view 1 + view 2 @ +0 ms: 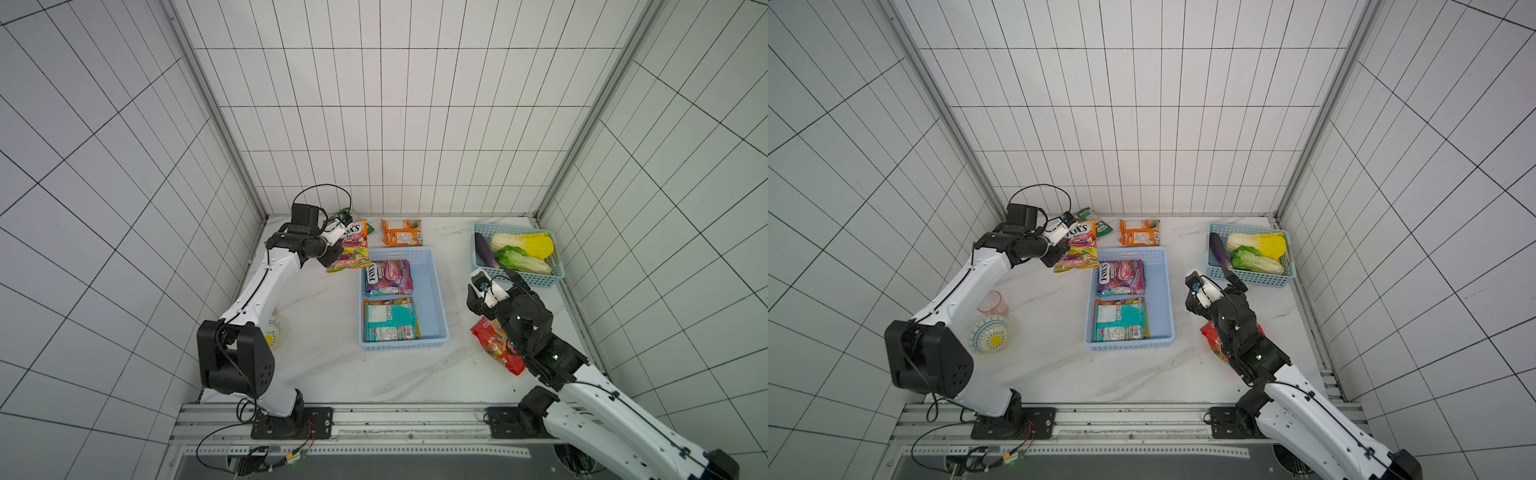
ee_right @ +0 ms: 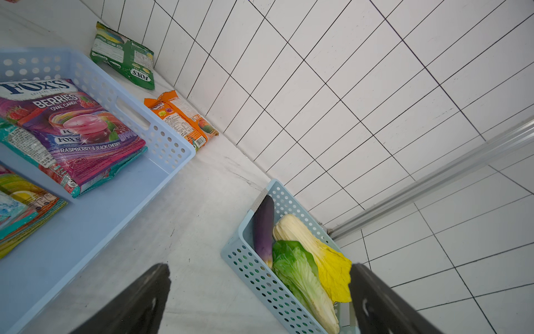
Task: Put the candies in the basket
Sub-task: Place the candy in the basket.
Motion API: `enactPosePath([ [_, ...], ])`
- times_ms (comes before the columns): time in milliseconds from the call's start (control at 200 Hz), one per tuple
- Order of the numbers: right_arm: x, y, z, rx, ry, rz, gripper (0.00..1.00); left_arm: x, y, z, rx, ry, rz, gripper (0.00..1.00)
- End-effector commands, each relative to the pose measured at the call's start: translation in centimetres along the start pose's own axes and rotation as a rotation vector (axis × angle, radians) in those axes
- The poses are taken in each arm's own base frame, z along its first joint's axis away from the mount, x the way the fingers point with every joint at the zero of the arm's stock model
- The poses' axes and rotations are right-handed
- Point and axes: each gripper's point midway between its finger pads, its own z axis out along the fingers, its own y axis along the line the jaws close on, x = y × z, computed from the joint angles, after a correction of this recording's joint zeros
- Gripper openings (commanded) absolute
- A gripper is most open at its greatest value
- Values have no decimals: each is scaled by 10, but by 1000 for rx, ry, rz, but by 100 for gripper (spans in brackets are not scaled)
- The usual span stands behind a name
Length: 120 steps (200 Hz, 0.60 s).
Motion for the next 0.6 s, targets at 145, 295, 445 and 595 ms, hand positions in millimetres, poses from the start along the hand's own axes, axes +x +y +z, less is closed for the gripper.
enactPosePath([
  [145, 4, 0, 0, 13, -5, 3, 99, -28, -71, -41, 326, -118, 501, 0],
  [295, 1, 3, -1, -10, -22, 11, 99, -29, -102, -43, 414, -99, 666, 0],
  [445, 4, 1, 0, 15, -10, 6, 99, -23, -122, -31, 479, -62, 782, 0],
  [595, 3, 4, -1, -5, -20, 10, 99, -15, -143, -22, 558, -20, 907, 0],
])
